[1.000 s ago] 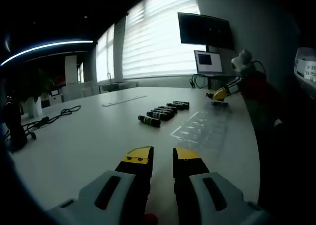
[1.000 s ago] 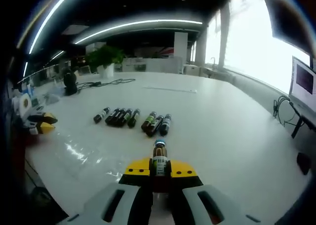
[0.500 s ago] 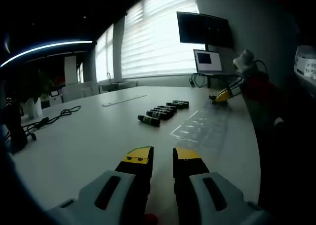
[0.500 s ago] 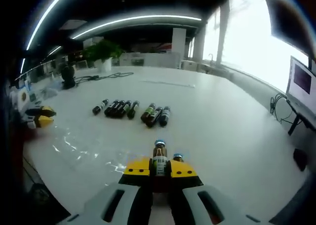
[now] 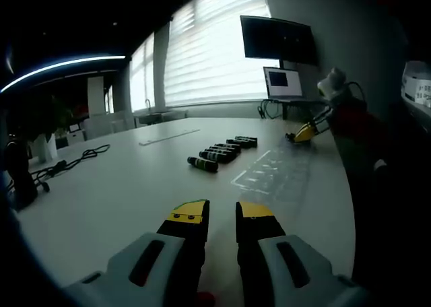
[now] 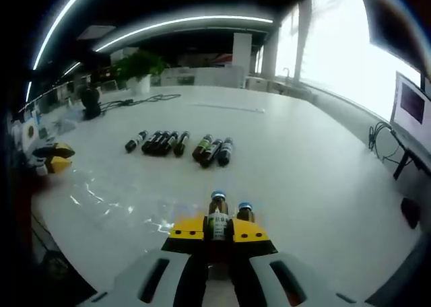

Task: Grip medicine bottles put into box

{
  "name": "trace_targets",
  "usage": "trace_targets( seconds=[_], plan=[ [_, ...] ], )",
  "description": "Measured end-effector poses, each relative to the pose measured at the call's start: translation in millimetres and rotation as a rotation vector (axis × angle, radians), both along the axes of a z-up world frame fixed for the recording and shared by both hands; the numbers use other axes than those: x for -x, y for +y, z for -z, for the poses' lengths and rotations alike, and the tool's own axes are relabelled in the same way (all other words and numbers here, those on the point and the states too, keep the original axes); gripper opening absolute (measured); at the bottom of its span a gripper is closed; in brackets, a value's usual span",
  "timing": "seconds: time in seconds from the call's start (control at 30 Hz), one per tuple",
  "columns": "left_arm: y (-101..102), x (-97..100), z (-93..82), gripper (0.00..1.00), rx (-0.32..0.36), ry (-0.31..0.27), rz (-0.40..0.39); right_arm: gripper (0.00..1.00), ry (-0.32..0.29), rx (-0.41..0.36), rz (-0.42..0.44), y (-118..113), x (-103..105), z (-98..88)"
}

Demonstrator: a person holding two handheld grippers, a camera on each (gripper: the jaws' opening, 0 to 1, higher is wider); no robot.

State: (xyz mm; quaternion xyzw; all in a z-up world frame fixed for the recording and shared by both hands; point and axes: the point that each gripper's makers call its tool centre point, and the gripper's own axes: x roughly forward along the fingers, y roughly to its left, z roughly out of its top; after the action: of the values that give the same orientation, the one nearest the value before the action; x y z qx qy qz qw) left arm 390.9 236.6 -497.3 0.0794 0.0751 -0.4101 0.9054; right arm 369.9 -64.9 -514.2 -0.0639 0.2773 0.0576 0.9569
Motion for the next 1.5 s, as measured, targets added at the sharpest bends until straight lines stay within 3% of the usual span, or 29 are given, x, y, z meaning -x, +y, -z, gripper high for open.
trace_targets(
  seconds=[0.13, 0.4, 0.73, 1.0, 1.5],
  plan=[
    [0, 0.2, 0.3, 0.10, -0.002, 0.000, 0.001, 0.08, -0.014, 0.043, -0.008, -1, 0, -0.4],
    [0, 0.4, 0.4, 0.10, -0.003, 0.000, 0.002, 0.08, -0.006, 0.031, -0.020, 2, 1, 0.6],
    [0, 0.0, 0.4, 0.10, -0.003, 0.000, 0.002, 0.06, -0.045, 0.009, -0.047, 1, -2, -15.3],
    [0, -0.4, 0.2, 0.10, 0.000, 0.001, 0.003, 0.05, 0.038, 0.014, -0.108, -5, 4, -13.4],
    [0, -1.0, 1.0, 0.10, -0.007, 0.002, 0.001, 0.03, 0.076, -0.029, -0.152, 2, 8, -6.0]
  ],
)
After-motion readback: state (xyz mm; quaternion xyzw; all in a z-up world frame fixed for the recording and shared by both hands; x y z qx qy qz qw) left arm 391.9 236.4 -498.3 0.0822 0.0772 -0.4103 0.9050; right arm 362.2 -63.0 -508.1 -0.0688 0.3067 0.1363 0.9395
